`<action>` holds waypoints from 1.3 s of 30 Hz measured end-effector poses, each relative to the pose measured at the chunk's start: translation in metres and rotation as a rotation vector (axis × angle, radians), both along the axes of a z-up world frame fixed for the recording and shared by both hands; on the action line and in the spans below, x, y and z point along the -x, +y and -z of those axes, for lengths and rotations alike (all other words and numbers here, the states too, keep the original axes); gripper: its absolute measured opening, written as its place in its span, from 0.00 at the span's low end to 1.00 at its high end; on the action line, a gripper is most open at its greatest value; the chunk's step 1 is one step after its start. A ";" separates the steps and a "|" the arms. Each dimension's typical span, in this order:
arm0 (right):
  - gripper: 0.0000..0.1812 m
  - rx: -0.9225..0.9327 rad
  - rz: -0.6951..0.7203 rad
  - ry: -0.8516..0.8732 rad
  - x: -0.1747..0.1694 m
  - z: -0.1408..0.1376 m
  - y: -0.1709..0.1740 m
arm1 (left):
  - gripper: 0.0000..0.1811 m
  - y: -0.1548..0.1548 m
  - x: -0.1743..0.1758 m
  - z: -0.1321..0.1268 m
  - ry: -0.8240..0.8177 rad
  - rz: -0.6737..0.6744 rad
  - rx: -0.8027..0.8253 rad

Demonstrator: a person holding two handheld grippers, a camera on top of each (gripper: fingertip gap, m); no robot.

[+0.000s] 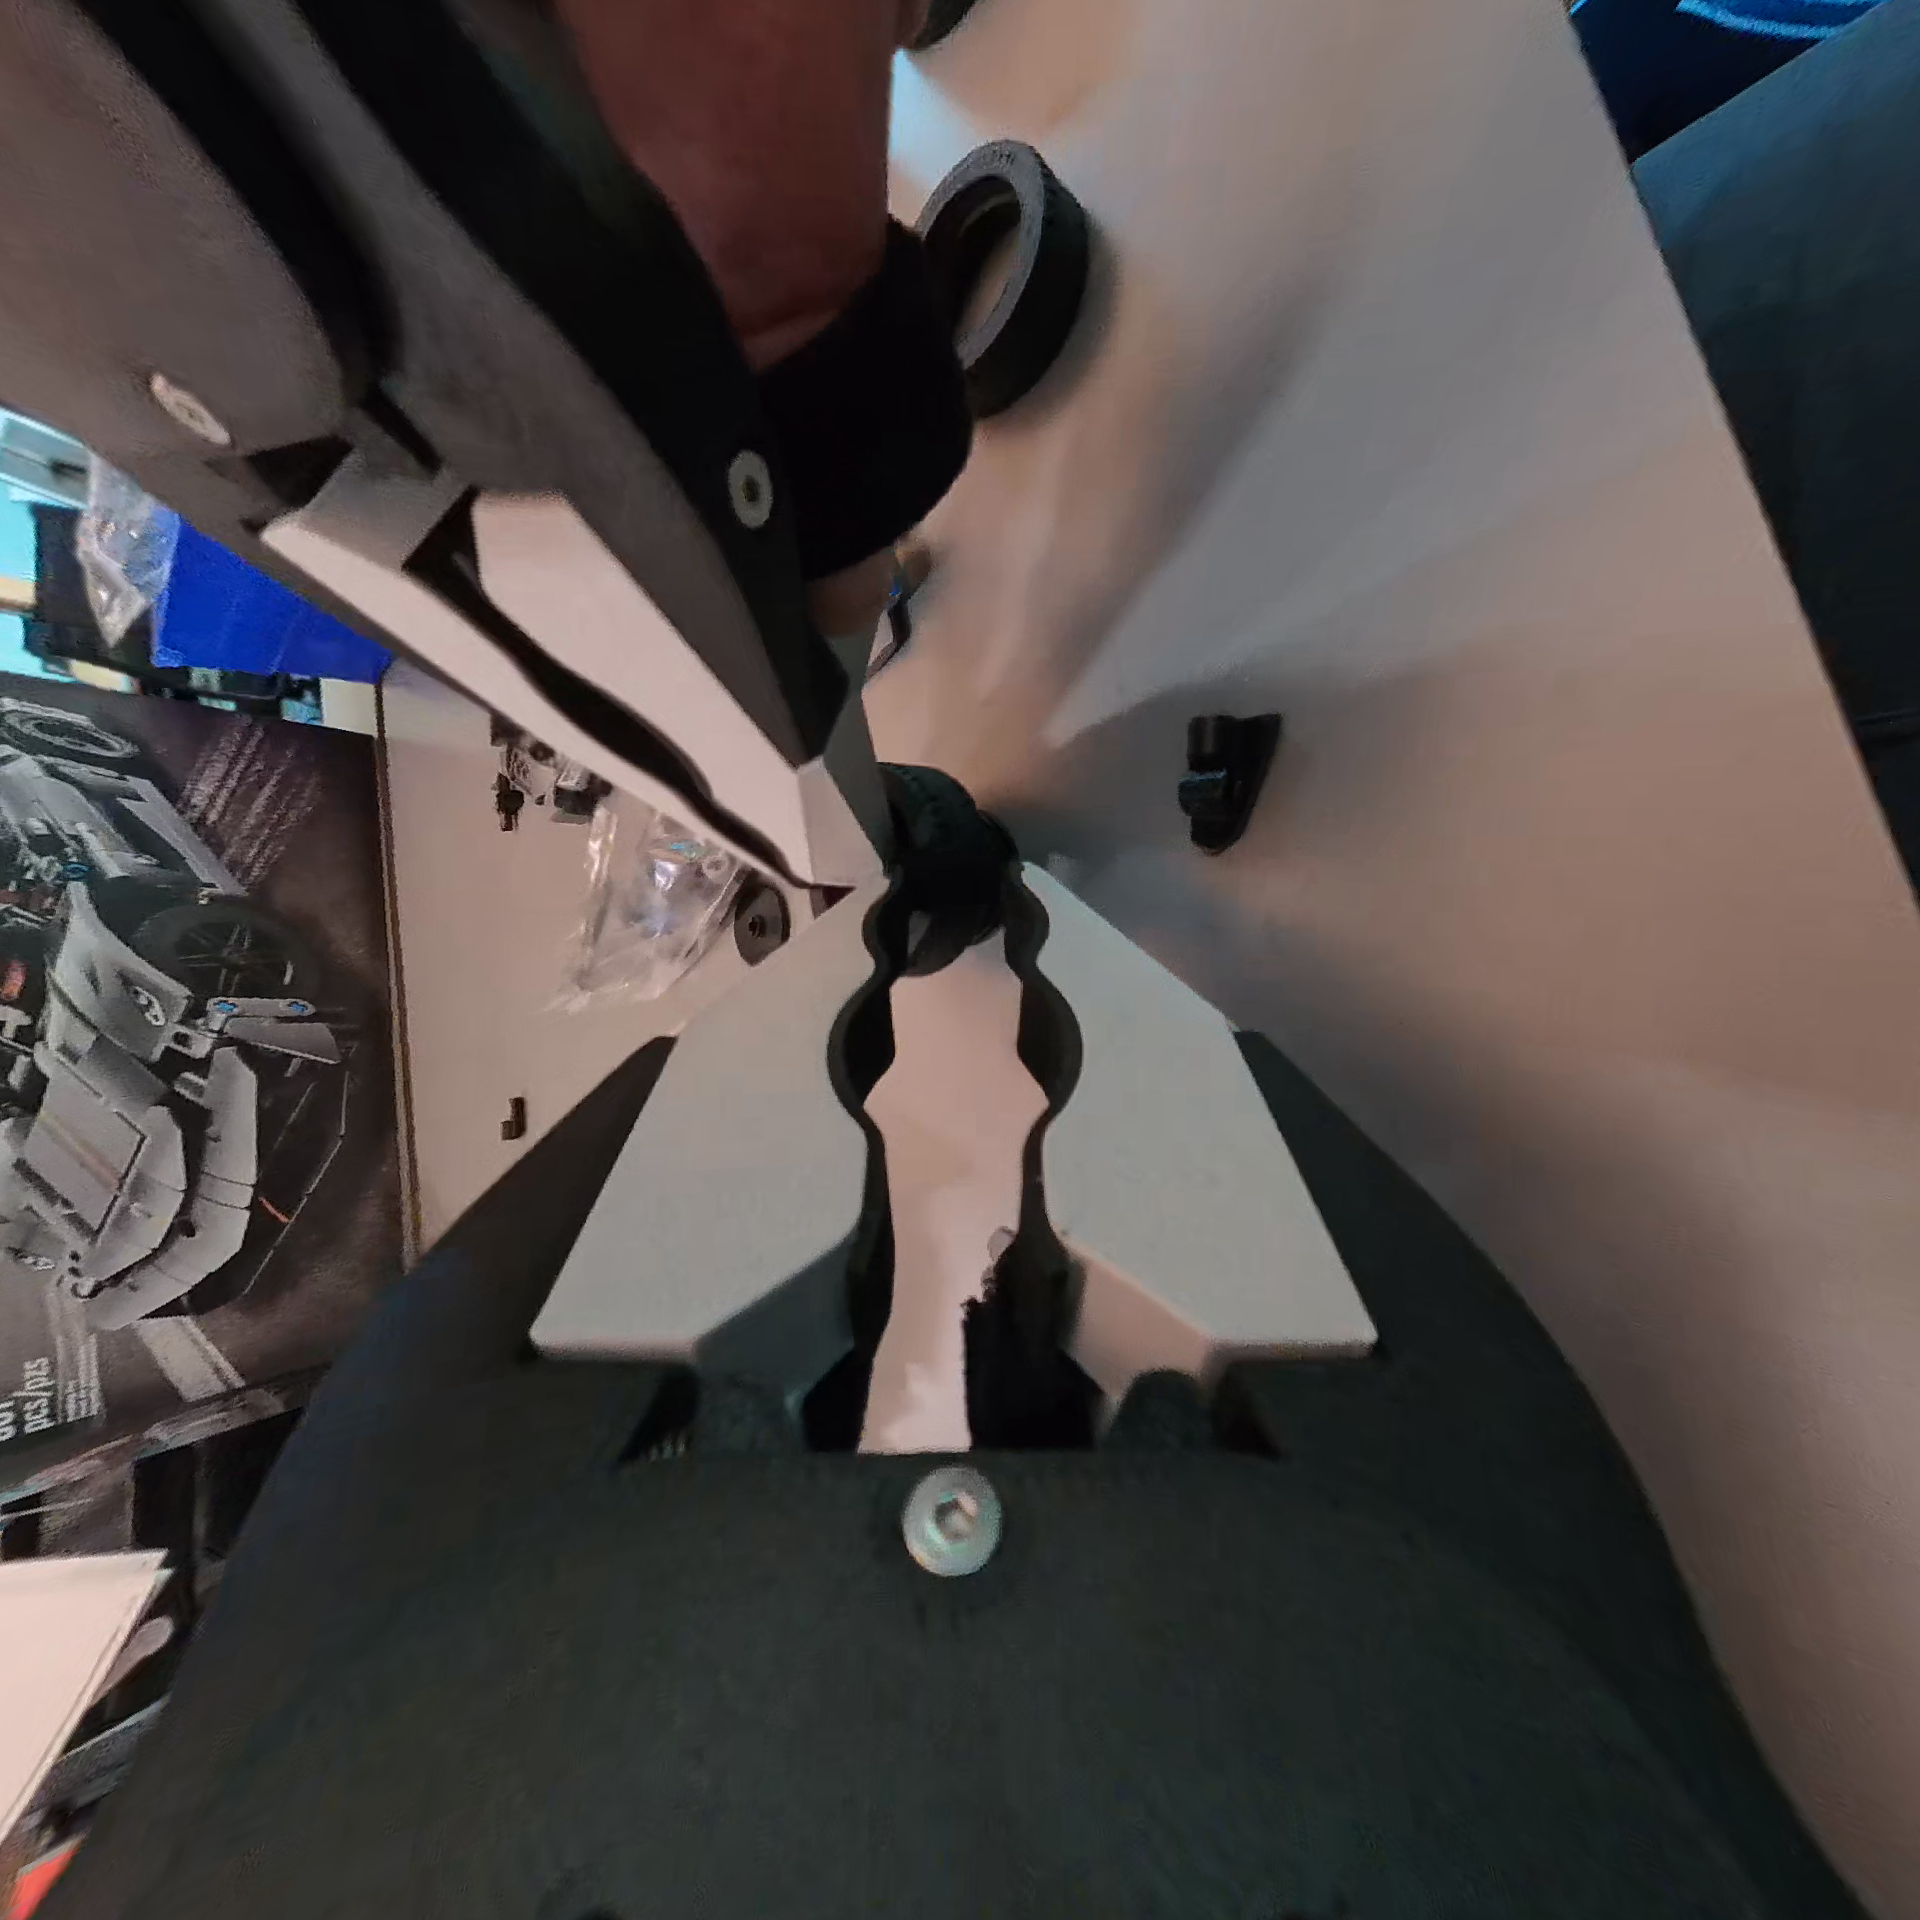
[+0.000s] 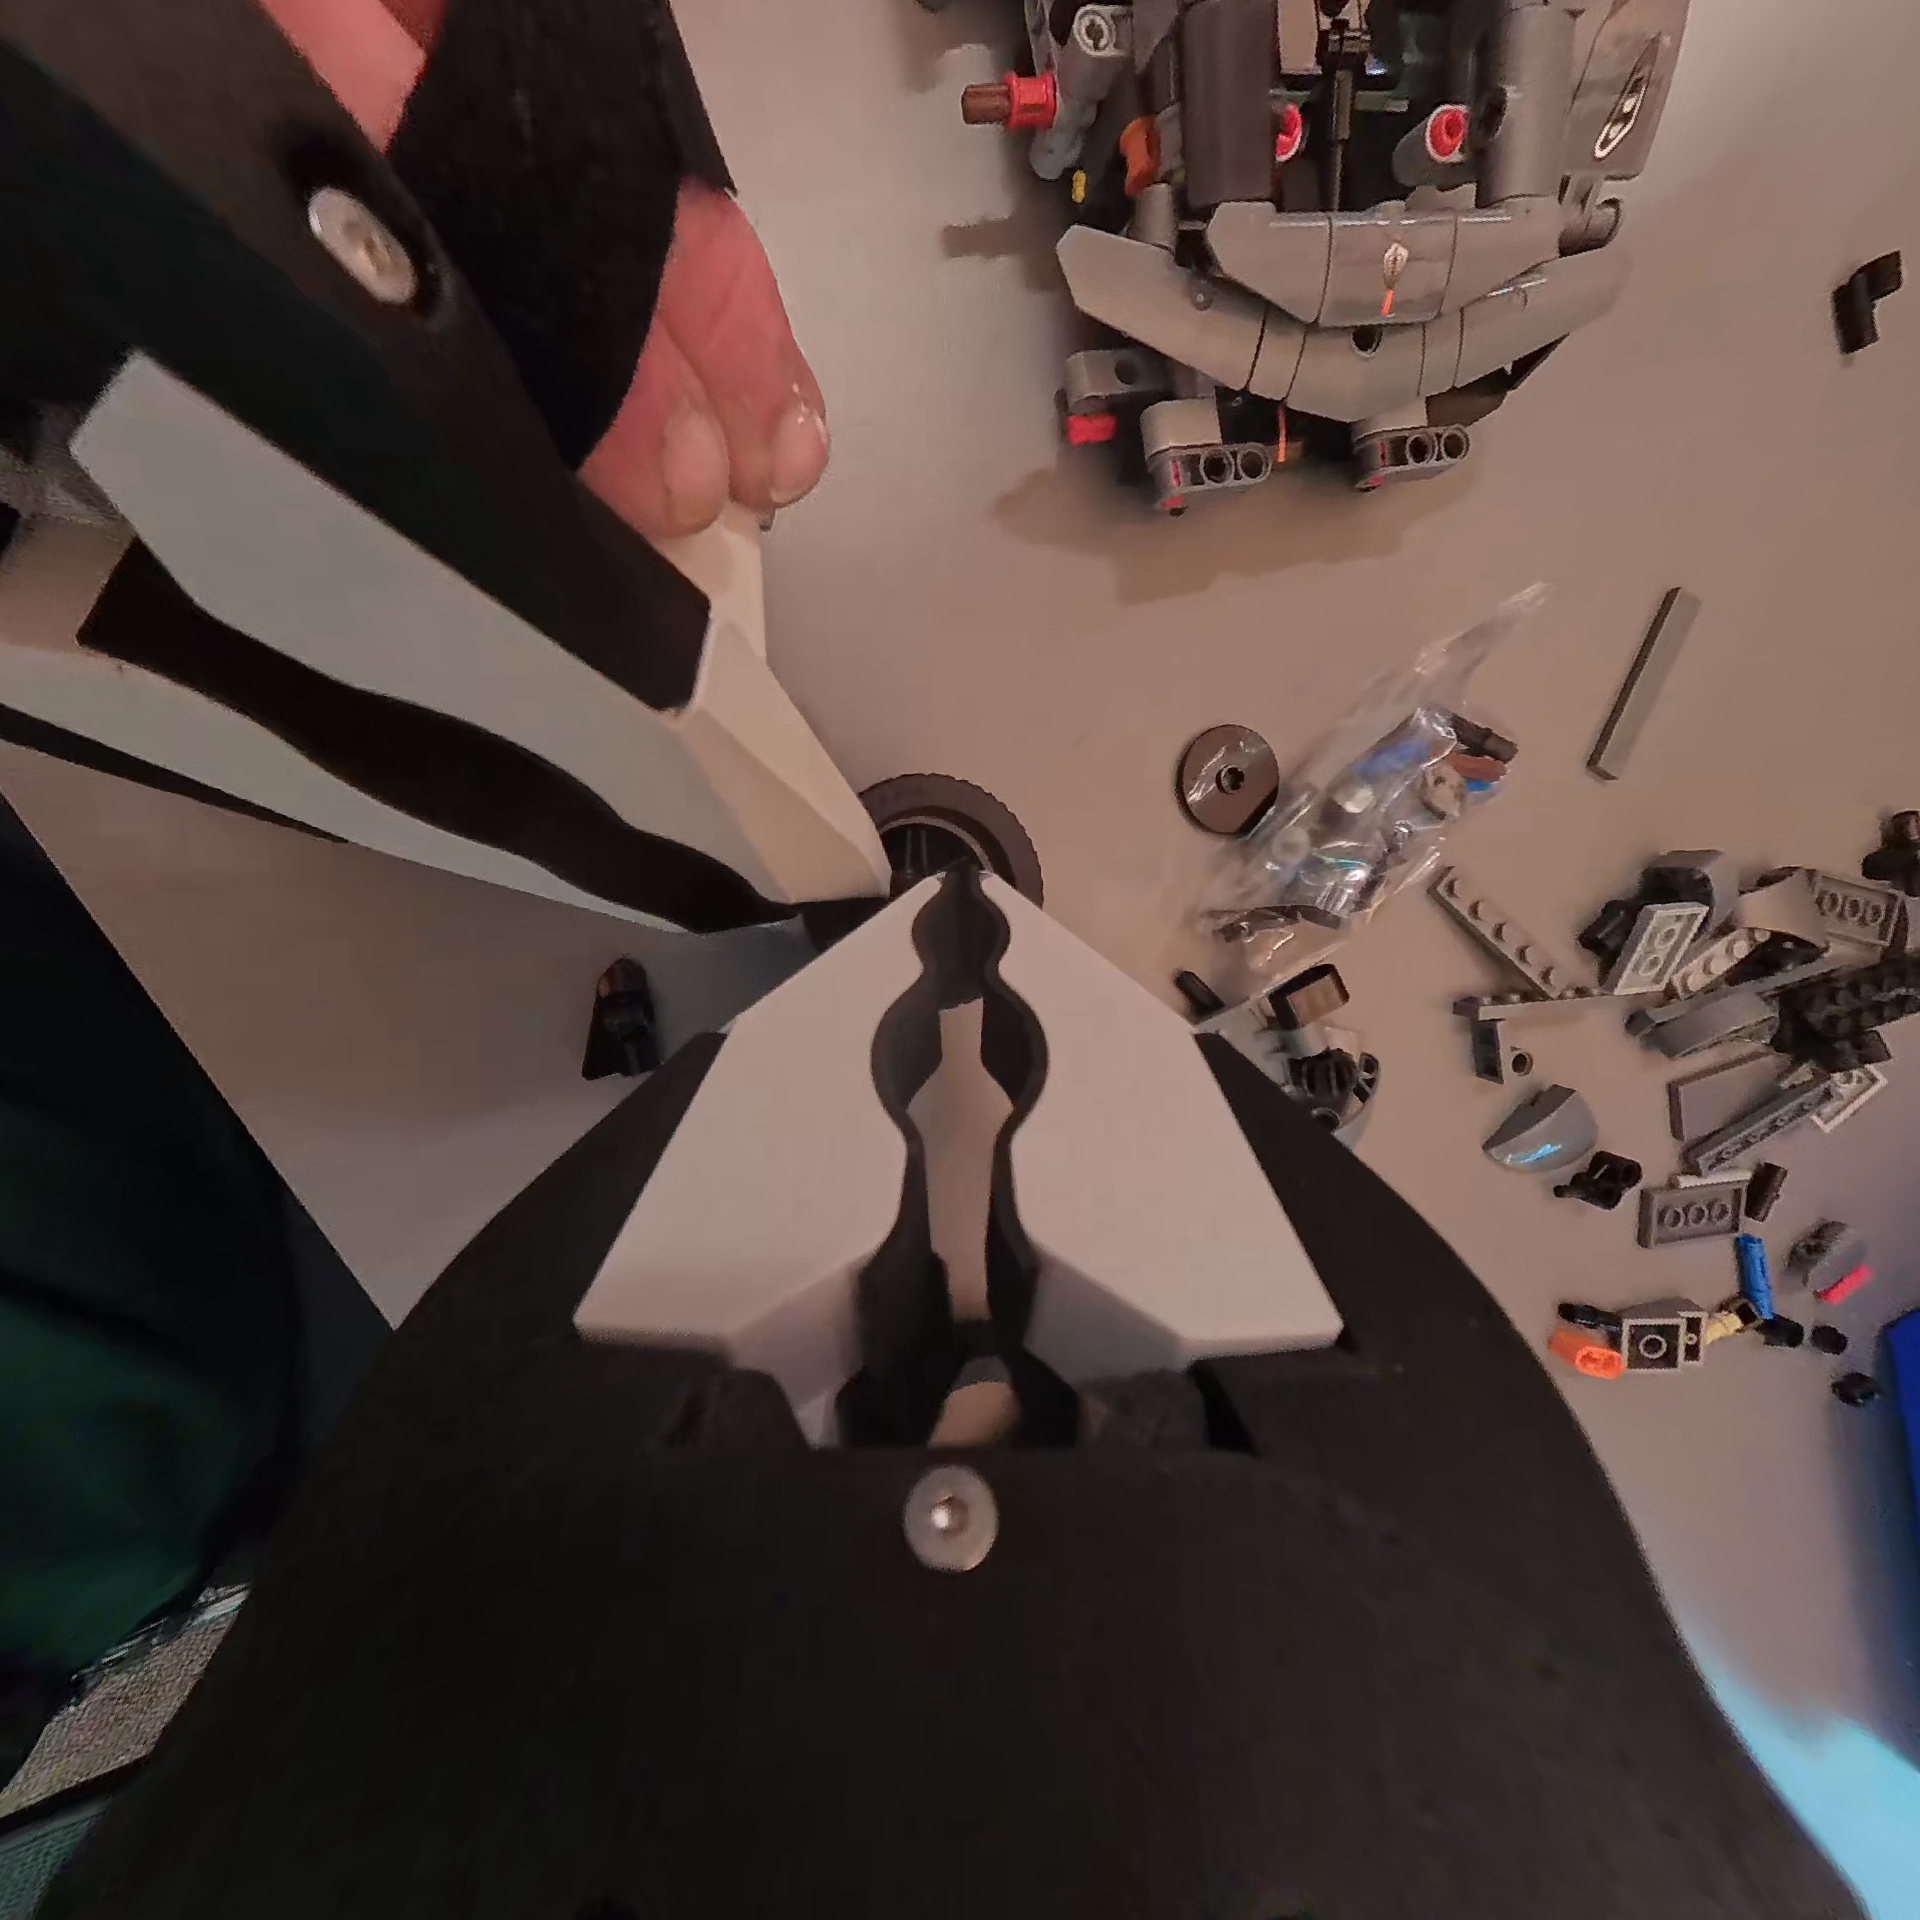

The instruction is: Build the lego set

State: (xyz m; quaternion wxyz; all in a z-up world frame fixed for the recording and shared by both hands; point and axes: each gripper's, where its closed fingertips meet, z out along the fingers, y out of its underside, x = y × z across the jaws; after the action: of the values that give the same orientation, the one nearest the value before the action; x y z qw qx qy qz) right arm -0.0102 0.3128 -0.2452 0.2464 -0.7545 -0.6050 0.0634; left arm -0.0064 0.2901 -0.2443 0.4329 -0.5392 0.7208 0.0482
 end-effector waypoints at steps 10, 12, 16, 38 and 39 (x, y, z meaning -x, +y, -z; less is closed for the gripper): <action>0.00 0.011 0.005 0.019 0.001 0.000 0.002 | 0.09 0.004 0.004 0.001 -0.021 -0.011 0.032; 0.00 0.006 0.006 0.021 0.001 0.000 0.002 | 0.09 0.005 0.004 0.001 -0.021 -0.016 0.023; 0.00 -0.006 0.006 0.030 0.001 0.000 0.002 | 0.09 0.007 0.004 0.002 -0.023 -0.019 0.017; 0.00 0.001 0.037 0.127 -0.003 -0.001 0.005 | 0.10 0.014 -0.003 0.005 -0.041 -0.022 -0.002; 0.00 0.002 0.039 0.129 -0.004 -0.001 0.005 | 0.10 0.014 -0.003 0.005 -0.041 -0.022 -0.002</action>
State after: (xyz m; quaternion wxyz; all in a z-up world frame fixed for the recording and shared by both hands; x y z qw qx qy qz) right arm -0.0067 0.3178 -0.2442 0.2852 -0.7609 -0.5728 0.1078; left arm -0.0038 0.3039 -0.2492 0.4477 -0.5474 0.7058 0.0427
